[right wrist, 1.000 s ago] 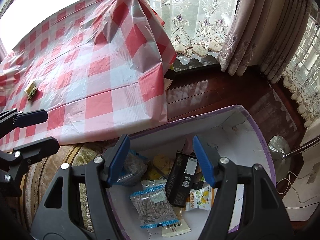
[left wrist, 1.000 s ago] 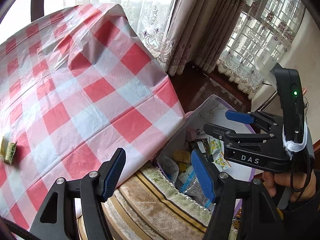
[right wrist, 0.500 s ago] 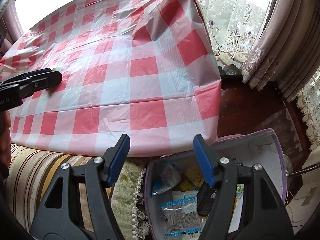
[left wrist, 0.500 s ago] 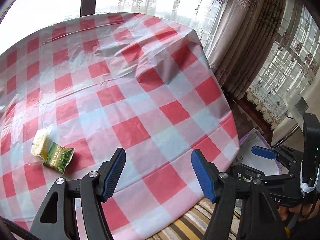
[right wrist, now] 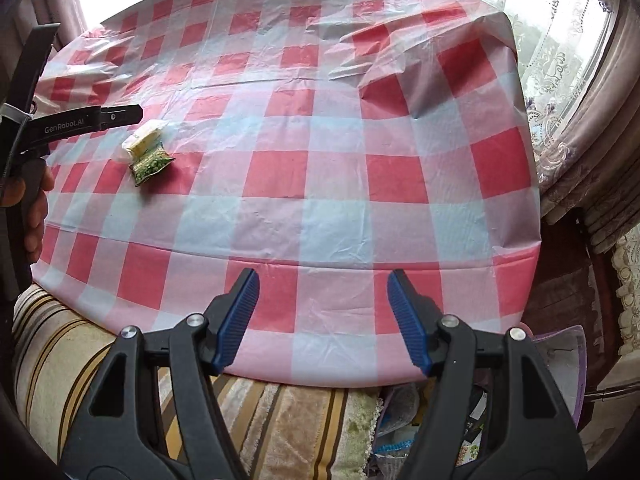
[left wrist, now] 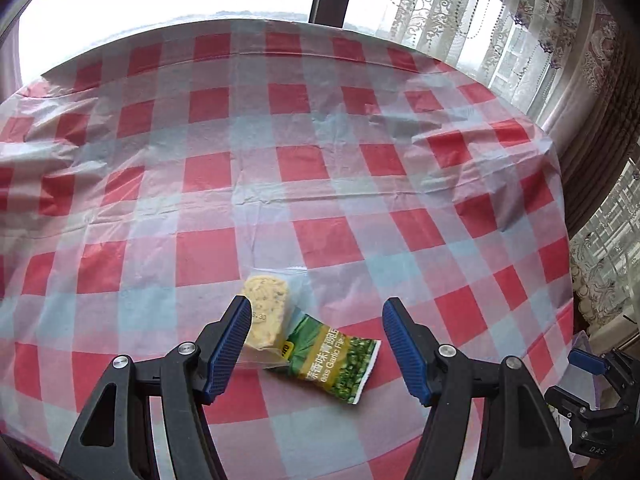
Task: Organize snacks
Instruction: 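Move both tools back toward the cream bar and green pea bag, then grasp the cream bar with left tool while right tool grasps green pea bag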
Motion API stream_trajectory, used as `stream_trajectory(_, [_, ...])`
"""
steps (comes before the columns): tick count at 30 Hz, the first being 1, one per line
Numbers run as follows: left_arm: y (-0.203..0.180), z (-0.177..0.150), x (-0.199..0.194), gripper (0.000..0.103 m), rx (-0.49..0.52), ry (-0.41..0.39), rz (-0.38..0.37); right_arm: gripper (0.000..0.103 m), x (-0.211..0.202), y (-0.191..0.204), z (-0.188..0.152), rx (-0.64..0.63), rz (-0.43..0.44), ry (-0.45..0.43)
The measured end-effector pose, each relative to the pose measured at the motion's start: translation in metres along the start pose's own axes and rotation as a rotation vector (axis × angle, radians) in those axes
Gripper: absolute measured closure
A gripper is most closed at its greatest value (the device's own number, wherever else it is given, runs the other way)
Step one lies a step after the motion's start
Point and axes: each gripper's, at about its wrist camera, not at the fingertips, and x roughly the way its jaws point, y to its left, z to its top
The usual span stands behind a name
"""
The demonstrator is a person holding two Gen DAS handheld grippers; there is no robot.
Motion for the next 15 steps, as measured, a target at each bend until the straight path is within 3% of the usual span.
stream_trajectory(9, [0.030, -0.007, 0.028, 0.036, -0.029, 0.051, 0.046, 0.032, 0.020, 0.050, 0.037, -0.098, 0.054, -0.016])
stream_trajectory(13, [0.033, -0.011, 0.041, 0.054, -0.014, 0.088, 0.043, 0.031, 0.031, 0.072, 0.049, -0.136, 0.090, -0.017])
stream_trajectory(15, [0.032, -0.012, 0.044, 0.056, 0.008, 0.085, 0.042, 0.031, 0.039, 0.084, 0.054, -0.157, 0.103, -0.011])
